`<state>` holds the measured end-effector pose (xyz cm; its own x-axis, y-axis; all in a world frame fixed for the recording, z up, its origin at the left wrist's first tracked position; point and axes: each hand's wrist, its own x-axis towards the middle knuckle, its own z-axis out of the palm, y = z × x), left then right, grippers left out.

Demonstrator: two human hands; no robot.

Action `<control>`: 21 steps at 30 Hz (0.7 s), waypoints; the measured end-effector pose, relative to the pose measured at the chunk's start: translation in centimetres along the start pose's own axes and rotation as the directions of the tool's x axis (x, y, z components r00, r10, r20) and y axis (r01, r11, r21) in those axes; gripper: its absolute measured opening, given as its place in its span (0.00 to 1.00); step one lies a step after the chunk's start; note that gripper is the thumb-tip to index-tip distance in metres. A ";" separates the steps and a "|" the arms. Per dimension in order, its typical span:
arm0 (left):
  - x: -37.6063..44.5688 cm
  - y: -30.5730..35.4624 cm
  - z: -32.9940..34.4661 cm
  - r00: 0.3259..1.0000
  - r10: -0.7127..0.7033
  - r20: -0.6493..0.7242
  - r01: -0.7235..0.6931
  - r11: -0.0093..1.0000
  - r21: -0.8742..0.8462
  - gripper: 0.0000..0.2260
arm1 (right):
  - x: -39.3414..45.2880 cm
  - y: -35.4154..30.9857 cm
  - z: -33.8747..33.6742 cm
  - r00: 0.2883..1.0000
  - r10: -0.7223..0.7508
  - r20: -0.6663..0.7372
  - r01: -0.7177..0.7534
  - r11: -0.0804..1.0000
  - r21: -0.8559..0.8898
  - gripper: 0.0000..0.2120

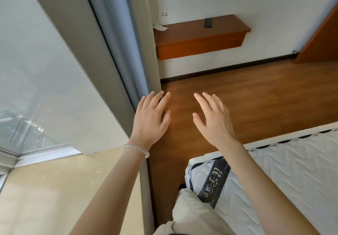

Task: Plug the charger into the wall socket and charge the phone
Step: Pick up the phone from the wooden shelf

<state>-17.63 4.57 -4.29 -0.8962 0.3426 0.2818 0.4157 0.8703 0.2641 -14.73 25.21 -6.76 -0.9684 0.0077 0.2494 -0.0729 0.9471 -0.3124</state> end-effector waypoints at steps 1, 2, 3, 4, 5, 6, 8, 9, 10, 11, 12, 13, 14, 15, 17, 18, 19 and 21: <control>1.4 0.1 0.5 1.000 0.012 0.010 -0.012 1.000 0.000 0.22 | 1.2 0.5 0.2 1.000 0.012 -0.006 -0.012 1.000 0.017 0.26; 2.8 0.3 0.9 0.999 0.029 0.025 -0.028 1.000 -0.003 0.21 | 2.2 1.0 0.3 1.000 0.028 -0.015 -0.027 0.999 0.042 0.27; 4.0 0.4 1.3 0.998 0.046 0.041 -0.046 0.999 0.000 0.21 | 3.1 1.5 0.4 0.999 0.046 -0.027 -0.044 0.997 0.067 0.26; 5.1 0.4 1.6 0.997 0.056 0.054 -0.056 0.998 0.004 0.21 | 3.9 1.9 0.5 0.997 0.070 -0.034 -0.066 0.993 0.096 0.26; 6.1 0.4 2.0 0.997 0.058 0.060 -0.058 0.998 0.006 0.21 | 4.7 2.3 0.6 0.995 0.091 -0.035 -0.086 0.988 0.126 0.26; 6.9 0.3 2.4 0.997 0.053 0.064 -0.053 0.999 0.008 0.21 | 5.5 2.8 0.7 0.994 0.109 -0.026 -0.104 0.983 0.151 0.26; 8.6 0.0 3.1 0.996 0.037 0.081 -0.038 0.999 0.009 0.21 | 7.0 3.7 1.1 0.992 0.123 -0.008 -0.120 0.977 0.179 0.26; 9.5 -0.2 3.5 0.995 0.030 0.097 -0.031 0.999 0.012 0.21 | 7.9 4.2 1.3 0.993 0.121 0.002 -0.119 0.976 0.183 0.26; 10.3 -0.4 3.9 0.993 0.026 0.117 -0.028 0.999 0.017 0.21 | 8.7 4.6 1.6 0.993 0.118 0.015 -0.119 0.976 0.181 0.26; 11.2 -0.6 4.2 0.990 0.023 0.136 -0.026 0.999 0.022 0.22 | 9.5 5.0 1.9 0.993 0.116 0.028 -0.119 0.977 0.175 0.26; 12.2 -0.8 4.6 0.988 0.020 0.150 -0.023 0.999 0.022 0.22 | 10.3 5.4 2.1 0.992 0.117 0.038 -0.122 0.978 0.171 0.26; 13.2 -1.0 4.9 0.987 0.019 0.158 -0.022 1.000 0.017 0.22 | 11.1 5.8 2.4 0.992 0.120 0.042 -0.125 0.978 0.167 0.26; 14.2 -1.1 5.2 0.987 0.024 0.160 -0.026 1.000 0.009 0.22 | 11.8 6.1 2.6 0.991 0.124 0.043 -0.129 0.979 0.160 0.26; 15.3 -1.3 5.6 0.986 0.034 0.162 -0.035 0.999 0.003 0.22 | 12.4 6.5 2.8 0.991 0.129 0.044 -0.134 0.979 0.152 0.26; 17.4 -1.6 6.5 0.984 0.064 0.169 -0.064 0.998 -0.003 0.22 | 13.8 7.4 3.4 0.987 0.154 0.053 -0.160 0.977 0.142 0.27; 18.5 -1.8 6.9 0.982 0.079 0.172 -0.079 0.997 -0.007 0.22 | 14.5 7.7 3.6 0.984 0.167 0.055 -0.174 0.975 0.139 0.27; 19.7 -1.9 7.3 0.980 0.096 0.176 -0.095 0.995 -0.014 0.22 | 15.3 8.1 3.9 0.982 0.181 0.053 -0.186 0.973 0.135 0.28; 22.2 -2.3 8.2 0.974 0.126 0.187 -0.122 0.992 -0.035 0.22 | 16.9 8.8 4.4 0.975 0.216 0.045 -0.220 0.968 0.119 0.29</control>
<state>-39.75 13.05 -6.24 -0.8495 0.5100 0.1353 0.5271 0.8091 0.2598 -32.77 32.24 -9.35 -0.9711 0.1975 0.1343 0.1139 0.8772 -0.4664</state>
